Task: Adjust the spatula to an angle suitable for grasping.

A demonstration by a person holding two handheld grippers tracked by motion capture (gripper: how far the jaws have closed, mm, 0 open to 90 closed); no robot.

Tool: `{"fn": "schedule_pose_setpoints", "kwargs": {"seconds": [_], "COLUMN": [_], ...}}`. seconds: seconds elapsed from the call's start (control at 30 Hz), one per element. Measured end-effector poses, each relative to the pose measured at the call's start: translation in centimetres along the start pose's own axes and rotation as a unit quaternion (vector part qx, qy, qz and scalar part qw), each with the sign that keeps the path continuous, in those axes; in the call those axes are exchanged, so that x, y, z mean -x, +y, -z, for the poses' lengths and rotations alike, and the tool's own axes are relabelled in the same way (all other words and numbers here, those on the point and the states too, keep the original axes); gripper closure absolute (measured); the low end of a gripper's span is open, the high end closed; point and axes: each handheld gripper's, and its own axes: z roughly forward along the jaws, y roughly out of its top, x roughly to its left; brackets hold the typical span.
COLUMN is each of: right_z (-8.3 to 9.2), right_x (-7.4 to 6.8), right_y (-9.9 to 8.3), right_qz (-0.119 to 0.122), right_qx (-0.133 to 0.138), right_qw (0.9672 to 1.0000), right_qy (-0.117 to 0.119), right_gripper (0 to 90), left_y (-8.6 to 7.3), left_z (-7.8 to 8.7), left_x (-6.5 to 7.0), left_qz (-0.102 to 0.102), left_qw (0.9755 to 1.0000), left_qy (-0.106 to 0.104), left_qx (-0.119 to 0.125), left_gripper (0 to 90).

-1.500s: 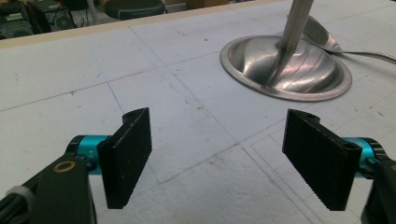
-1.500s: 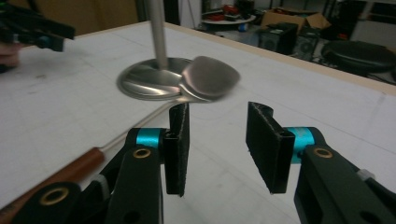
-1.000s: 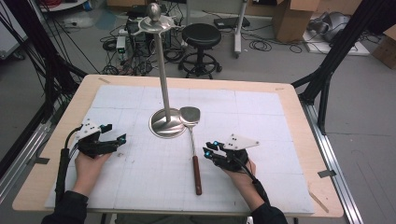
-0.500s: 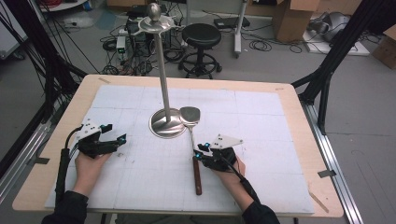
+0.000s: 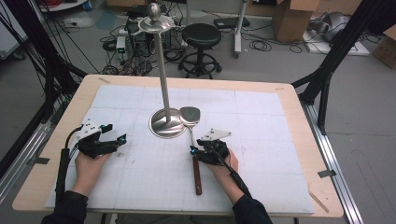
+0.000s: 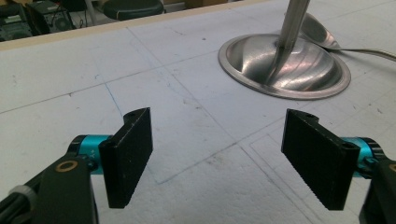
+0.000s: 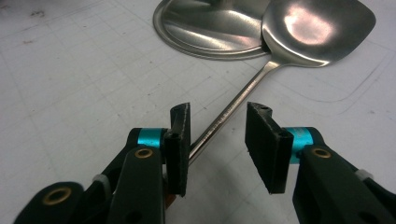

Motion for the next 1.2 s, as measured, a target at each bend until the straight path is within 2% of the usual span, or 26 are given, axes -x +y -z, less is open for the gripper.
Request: {"fn": "schedule_pose_setpoints", "kwargs": {"seconds": [0.33, 0.43, 0.63, 0.93, 1.03, 1.1, 1.2], "right_z": [-1.1, -1.7, -2.0, -1.7, -1.5, -1.3, -1.1], "right_x": [0.1, 0.0, 0.0, 0.5, 0.7, 1.2, 1.7], "right_y": [0.9, 1.3, 1.6, 1.8, 1.9, 1.8, 1.7], "right_qz": [0.002, 0.003, -0.008, -0.024, -0.029, -0.037, -0.043], "right_qx": [-0.033, -0.051, -0.066, -0.080, -0.088, -0.094, -0.098], "right_qw": [0.9994, 0.9986, 0.9977, 0.9959, 0.9945, 0.9929, 0.9921], "right_qy": [-0.006, -0.009, -0.012, -0.035, -0.049, -0.063, -0.065], "right_gripper": [58.1, 57.8, 61.7, 69.3, 73.2, 77.1, 79.3], "left_y": [0.0, 0.0, 0.0, 0.0, 0.0, 0.0, 0.0], "left_z": [0.0, 0.0, 0.0, 0.0, 0.0, 0.0, 0.0], "left_x": [0.0, 0.0, 0.0, 0.2, 0.2, 0.2, 0.2], "left_qz": [0.000, -0.001, -0.002, -0.009, -0.009, -0.010, -0.009], "left_qw": [1.0000, 1.0000, 1.0000, 1.0000, 1.0000, 1.0000, 1.0000], "left_qy": [0.000, 0.000, 0.000, 0.000, 0.000, 0.000, -0.001], "left_qx": [0.000, 0.000, 0.001, -0.001, -0.001, -0.001, 0.000], "left_gripper": [25.5, 25.5, 25.5, 25.5, 25.5, 25.5, 25.5]}}
